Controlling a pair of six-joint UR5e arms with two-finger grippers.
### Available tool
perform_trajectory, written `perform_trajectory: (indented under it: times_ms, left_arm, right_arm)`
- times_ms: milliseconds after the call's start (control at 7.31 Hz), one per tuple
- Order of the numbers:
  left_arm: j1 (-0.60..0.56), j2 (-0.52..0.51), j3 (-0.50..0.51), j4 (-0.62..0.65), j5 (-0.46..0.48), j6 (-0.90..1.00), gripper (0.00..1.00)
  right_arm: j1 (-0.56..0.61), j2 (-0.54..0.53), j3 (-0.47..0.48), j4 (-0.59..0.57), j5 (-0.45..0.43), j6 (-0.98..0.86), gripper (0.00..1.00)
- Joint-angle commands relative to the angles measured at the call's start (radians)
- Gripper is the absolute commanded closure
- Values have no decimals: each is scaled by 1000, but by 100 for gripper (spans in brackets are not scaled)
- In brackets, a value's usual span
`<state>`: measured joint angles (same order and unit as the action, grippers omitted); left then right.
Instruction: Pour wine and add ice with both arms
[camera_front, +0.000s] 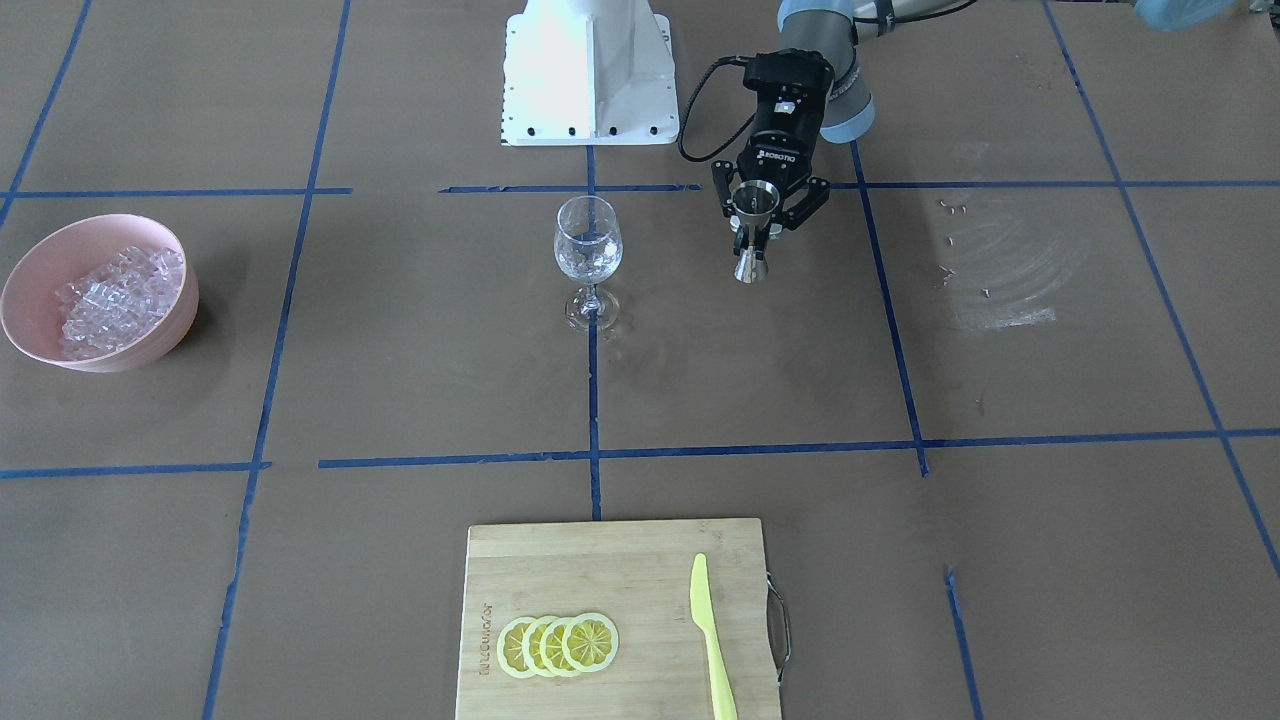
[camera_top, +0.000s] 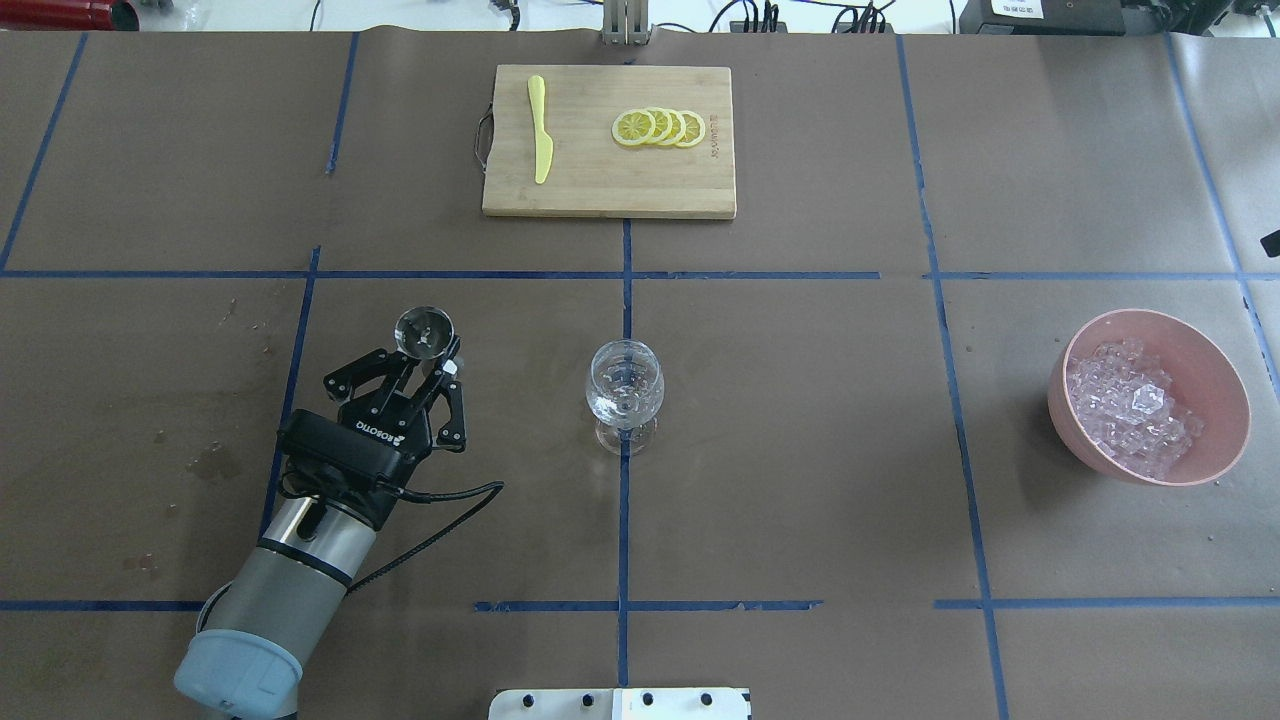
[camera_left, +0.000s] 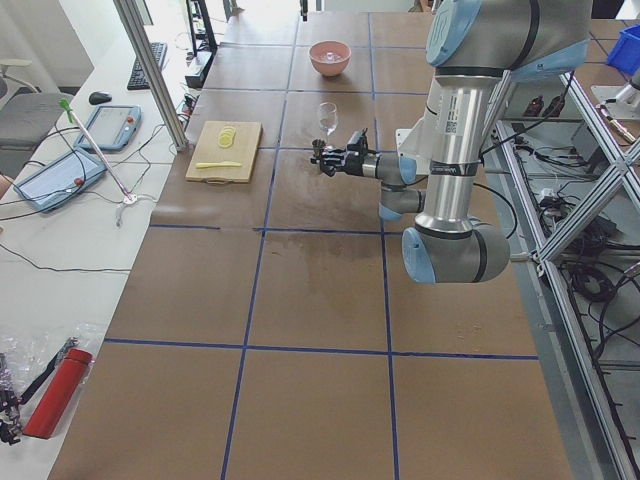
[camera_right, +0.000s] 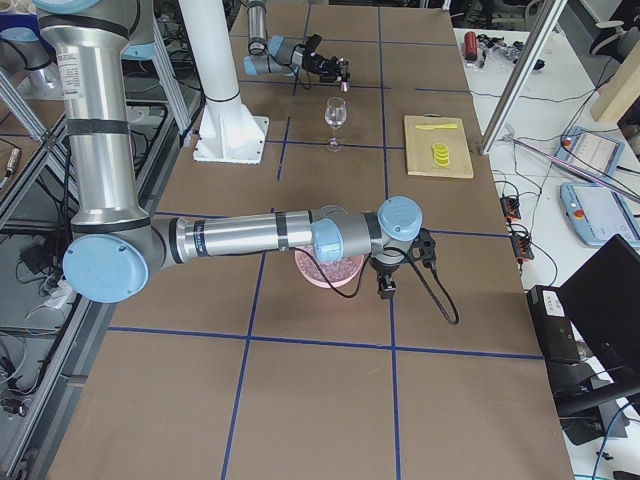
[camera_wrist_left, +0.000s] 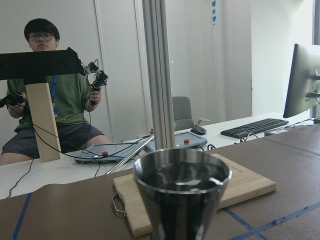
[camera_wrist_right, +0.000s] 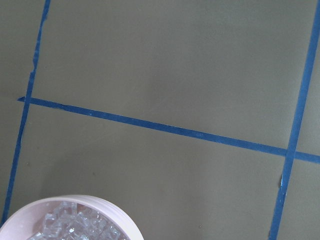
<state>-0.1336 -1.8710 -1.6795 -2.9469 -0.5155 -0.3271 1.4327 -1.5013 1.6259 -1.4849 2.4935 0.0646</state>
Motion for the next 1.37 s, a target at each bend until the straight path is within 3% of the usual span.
perform_trajectory:
  times_ms: [0,547,821,1231]
  left_arm:
    - [8,-25,-46,127,0,62,100]
    - [34,-91,-45,193,0,62,100]
    - [34,-131,-46,345,0,63,100]
    - [34,-146,-55,381,-35,180,100]
  right_arm:
    - [0,0,2,0,1,1,0]
    - [0,0,2,0,1,3,0]
    - [0,0,0,0,1,1,0]
    - [0,-2,2,0,-1,1,0]
